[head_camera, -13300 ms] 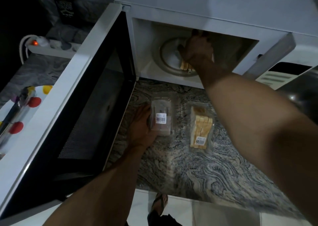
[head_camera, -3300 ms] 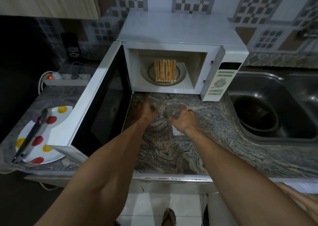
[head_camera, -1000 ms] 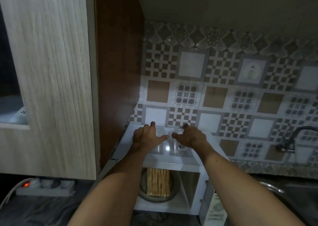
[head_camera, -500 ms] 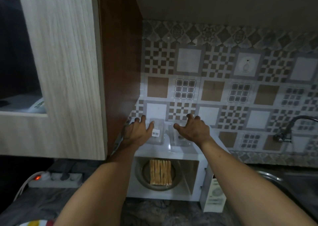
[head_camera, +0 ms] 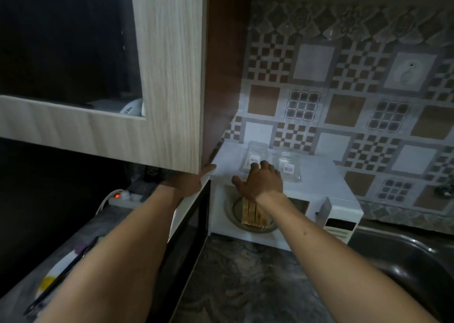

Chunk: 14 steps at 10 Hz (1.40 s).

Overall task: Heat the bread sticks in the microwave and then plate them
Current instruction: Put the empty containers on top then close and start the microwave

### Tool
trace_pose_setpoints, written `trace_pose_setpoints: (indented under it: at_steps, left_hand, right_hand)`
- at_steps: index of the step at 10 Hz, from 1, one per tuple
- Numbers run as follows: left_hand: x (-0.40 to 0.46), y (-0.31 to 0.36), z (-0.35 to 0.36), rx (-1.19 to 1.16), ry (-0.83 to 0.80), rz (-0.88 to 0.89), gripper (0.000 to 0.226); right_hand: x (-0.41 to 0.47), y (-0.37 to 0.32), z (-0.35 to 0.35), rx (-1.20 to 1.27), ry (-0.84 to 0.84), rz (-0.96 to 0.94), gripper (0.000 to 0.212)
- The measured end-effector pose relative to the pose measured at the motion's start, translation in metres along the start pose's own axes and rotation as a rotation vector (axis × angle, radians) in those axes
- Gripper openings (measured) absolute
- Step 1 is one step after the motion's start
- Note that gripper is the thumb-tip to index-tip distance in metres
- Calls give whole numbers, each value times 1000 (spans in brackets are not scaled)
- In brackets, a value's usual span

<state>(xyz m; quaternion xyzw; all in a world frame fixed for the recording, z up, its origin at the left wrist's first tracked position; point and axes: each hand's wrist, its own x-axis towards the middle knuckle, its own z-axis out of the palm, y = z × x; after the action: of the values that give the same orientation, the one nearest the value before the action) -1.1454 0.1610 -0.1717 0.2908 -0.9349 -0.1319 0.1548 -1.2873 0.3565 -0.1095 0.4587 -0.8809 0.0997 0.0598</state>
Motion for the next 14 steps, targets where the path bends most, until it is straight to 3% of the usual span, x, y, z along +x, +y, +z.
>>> trace_pose_setpoints:
  at_steps: [1, 2, 3, 4, 5, 8, 10, 12, 14]
  left_hand:
    - [-32, -1, -15, 89, -83, 94, 78]
    - [-51, 11, -34, 98, -184, 129, 63]
    - [-57, 10, -41, 145, -179, 123, 46]
    - [-63, 3, -52, 296, -200, 141, 44]
    - [-69, -3, -54, 286, -261, 155, 44]
    - [-80, 2, -38, 302, -281, 277, 68]
    - [-86, 25, -19, 257, -292, 407, 100]
    - [-82, 74, 5, 250, -220, 336, 91]
    - [-69, 110, 25, 317, -171, 157, 83]
  right_hand:
    - [-28, -33, 7, 38, -139, -34, 82]
    - [-53, -63, 6, 110, -359, -82, 84]
    - [-68, -90, -3, 127, -513, -94, 86]
    - [-79, -113, -7, 114, -570, -98, 81]
    - [-89, -123, -9, 94, -722, -28, 82]
    - [-113, -106, -19, 116, -666, 178, 88]
    - [-130, -73, -21, 65, -585, 243, 61]
    - [-145, -27, -16, 82, -492, 340, 48]
    - [-150, 45, 6, 93, -307, 449, 79]
